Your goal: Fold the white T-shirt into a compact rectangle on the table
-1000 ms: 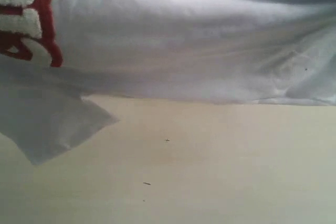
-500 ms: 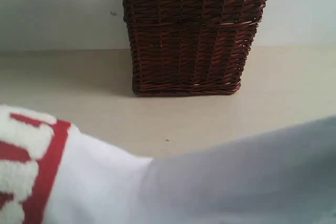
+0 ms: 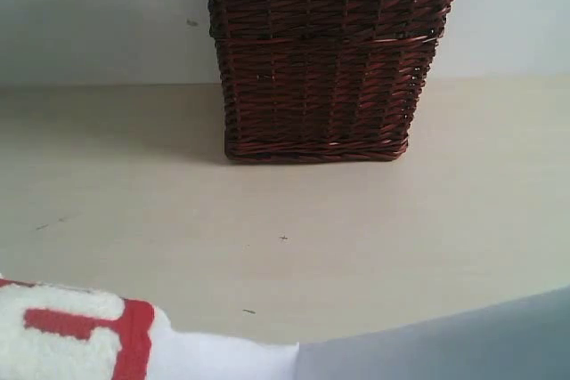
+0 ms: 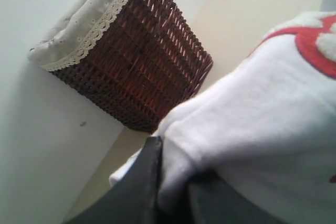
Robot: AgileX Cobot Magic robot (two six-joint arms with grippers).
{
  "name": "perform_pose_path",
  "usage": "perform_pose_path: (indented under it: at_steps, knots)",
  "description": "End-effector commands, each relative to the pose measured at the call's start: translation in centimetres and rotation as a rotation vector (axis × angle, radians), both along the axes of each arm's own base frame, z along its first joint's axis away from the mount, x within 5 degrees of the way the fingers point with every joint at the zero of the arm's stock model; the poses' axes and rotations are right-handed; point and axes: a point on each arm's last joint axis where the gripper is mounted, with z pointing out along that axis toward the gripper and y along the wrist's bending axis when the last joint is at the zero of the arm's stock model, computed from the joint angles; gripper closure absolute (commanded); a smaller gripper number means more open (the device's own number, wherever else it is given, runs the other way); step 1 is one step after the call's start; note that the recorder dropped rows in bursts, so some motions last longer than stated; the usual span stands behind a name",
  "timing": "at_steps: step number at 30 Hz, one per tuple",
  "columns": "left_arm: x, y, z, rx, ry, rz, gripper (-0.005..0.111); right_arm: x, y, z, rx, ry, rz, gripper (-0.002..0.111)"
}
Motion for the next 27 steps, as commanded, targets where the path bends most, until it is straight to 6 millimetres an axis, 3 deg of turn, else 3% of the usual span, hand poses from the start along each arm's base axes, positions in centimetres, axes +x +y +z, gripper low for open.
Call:
perform_pose_path:
  at_steps: [1, 8, 16, 27]
  knots:
    - [-1.4, 0.2, -0.3, -0.062, 0.025, -0.007, 0.107, -0.2, -0.7, -0.1, 0.007, -0.008, -0.098, 0.108]
    - [-1.0, 1.0, -1.4, -0.024, 0.065, 0.099, 0.107, 0.1, -0.2, -0.7, 0.054, 0.019, -0.061, 0.108]
    - [2.5, 0.7, -6.0, 0.017, 0.149, 0.172, 0.107, 2.4, -0.4, -7.0, -0.042, 0.219, 0.000, 0.108]
    - [6.7, 0.3, -10.8, 0.002, 0.192, 0.270, 0.107, 4.5, -1.3, -11.1, -0.184, 0.192, -0.009, 0.108]
